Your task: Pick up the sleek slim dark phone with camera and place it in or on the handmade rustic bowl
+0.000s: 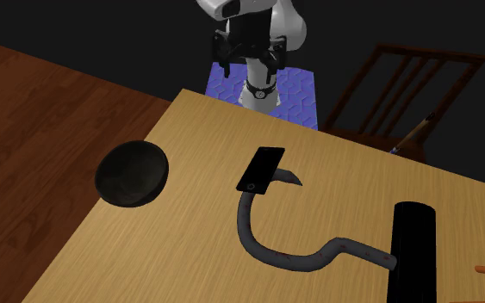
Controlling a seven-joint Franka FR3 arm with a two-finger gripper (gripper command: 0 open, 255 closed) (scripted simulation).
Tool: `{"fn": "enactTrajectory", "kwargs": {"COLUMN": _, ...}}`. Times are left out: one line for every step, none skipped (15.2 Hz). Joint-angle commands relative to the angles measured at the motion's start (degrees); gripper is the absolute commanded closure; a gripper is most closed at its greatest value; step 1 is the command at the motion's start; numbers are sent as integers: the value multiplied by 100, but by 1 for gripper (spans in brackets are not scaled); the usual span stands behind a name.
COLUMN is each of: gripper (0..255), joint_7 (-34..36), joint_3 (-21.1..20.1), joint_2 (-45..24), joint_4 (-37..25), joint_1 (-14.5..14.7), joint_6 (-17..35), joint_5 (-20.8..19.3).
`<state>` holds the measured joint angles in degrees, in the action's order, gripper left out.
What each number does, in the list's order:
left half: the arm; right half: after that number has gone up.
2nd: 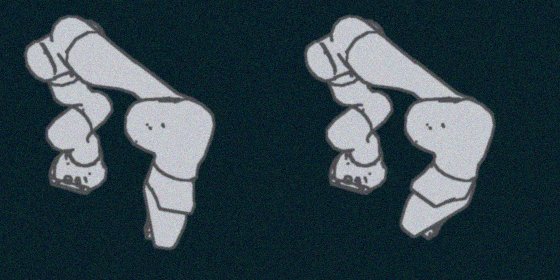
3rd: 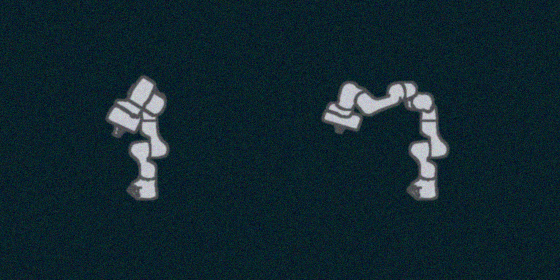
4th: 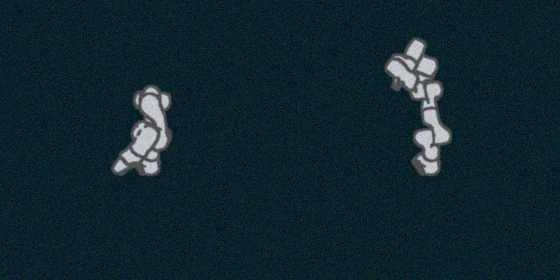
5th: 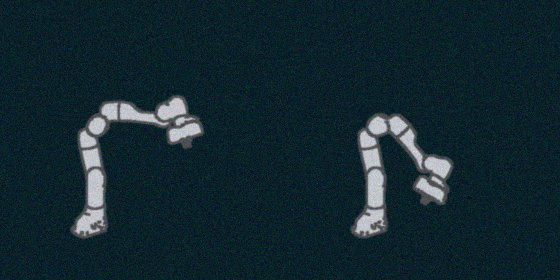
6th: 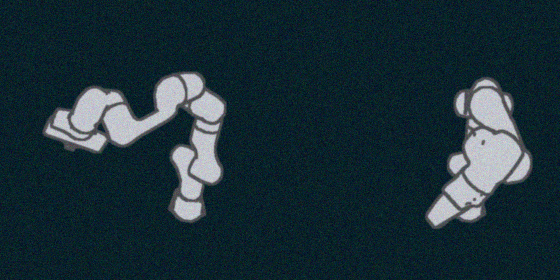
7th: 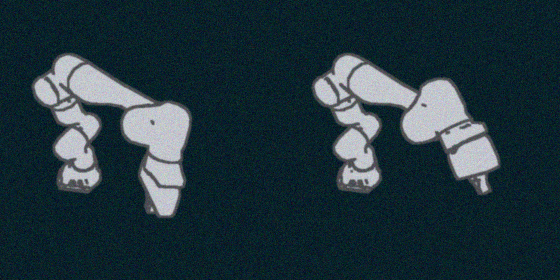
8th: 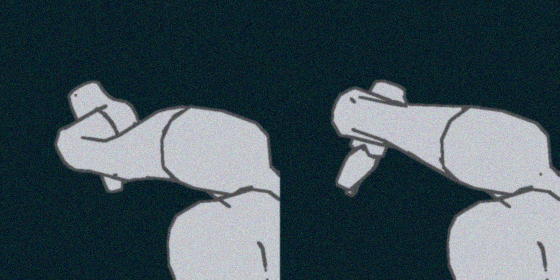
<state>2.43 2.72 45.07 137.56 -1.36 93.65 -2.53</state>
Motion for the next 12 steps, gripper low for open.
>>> {"fn": "enactTrajectory", "kwargs": {"gripper": 0, "joint_7": 0, "joint_3": 0, "joint_2": 0, "joint_4": 0, "joint_1": 0, "joint_6": 0, "joint_5": 0}}
{"fn": "enactTrajectory", "kwargs": {"gripper": 0, "joint_7": 304, "joint_3": -284, "joint_2": -85, "joint_4": 40, "joint_1": -5, "joint_6": 108, "joint_5": -72}}
{"fn": "enactTrajectory", "kwargs": {"gripper": 0, "joint_7": 610, "joint_3": -568, "joint_2": -194, "joint_4": 65, "joint_1": -18, "joint_6": 208, "joint_5": -149}}
{"fn": "enactTrajectory", "kwargs": {"gripper": 0, "joint_7": 922, "joint_3": -850, "joint_2": -327, "joint_4": 73, "joint_1": -35, "joint_6": 299, "joint_5": -234}}
{"fn": "enactTrajectory", "kwargs": {"gripper": 0, "joint_7": 1238, "joint_3": -1131, "joint_2": -484, "joint_4": 65, "joint_1": -61, "joint_6": 381, "joint_5": -330}}
{"fn": "enactTrajectory", "kwargs": {"gripper": 0, "joint_7": 1563, "joint_3": -1409, "joint_2": -664, "joint_4": 40, "joint_1": -93, "joint_6": 451, "joint_5": -438}}
{"fn": "enactTrajectory", "kwargs": {"gripper": 0, "joint_7": 1896, "joint_3": -1683, "joint_2": -867, "joint_4": -2, "joint_1": -132, "joint_6": 508, "joint_5": -561}}
{"fn": "enactTrajectory", "kwargs": {"gripper": 0, "joint_7": 2236, "joint_3": -1958, "joint_2": -1093, "joint_4": -60, "joint_1": -184, "joint_6": 550, "joint_5": -697}}
{"fn": "enactTrajectory", "kwargs": {"gripper": 0, "joint_7": 2585, "joint_3": -2230, "joint_2": -1342, "joint_4": -136, "joint_1": -244, "joint_6": 574, "joint_5": -851}}
{"fn": "enactTrajectory", "kwargs": {"gripper": 0, "joint_7": 2946, "joint_3": -2498, "joint_2": -1614, "joint_4": -229, "joint_1": -311, "joint_6": 579, "joint_5": -1025}}
{"fn": "enactTrajectory", "kwargs": {"gripper": 0, "joint_7": 3318, "joint_3": -2761, "joint_2": -1910, "joint_4": -340, "joint_1": -385, "joint_6": 560, "joint_5": -1219}}
{"fn": "enactTrajectory", "kwargs": {"gripper": 0, "joint_7": 3702, "joint_3": -3018, "joint_2": -2233, "joint_4": -469, "joint_1": -462, "joint_6": 516, "joint_5": -1435}}
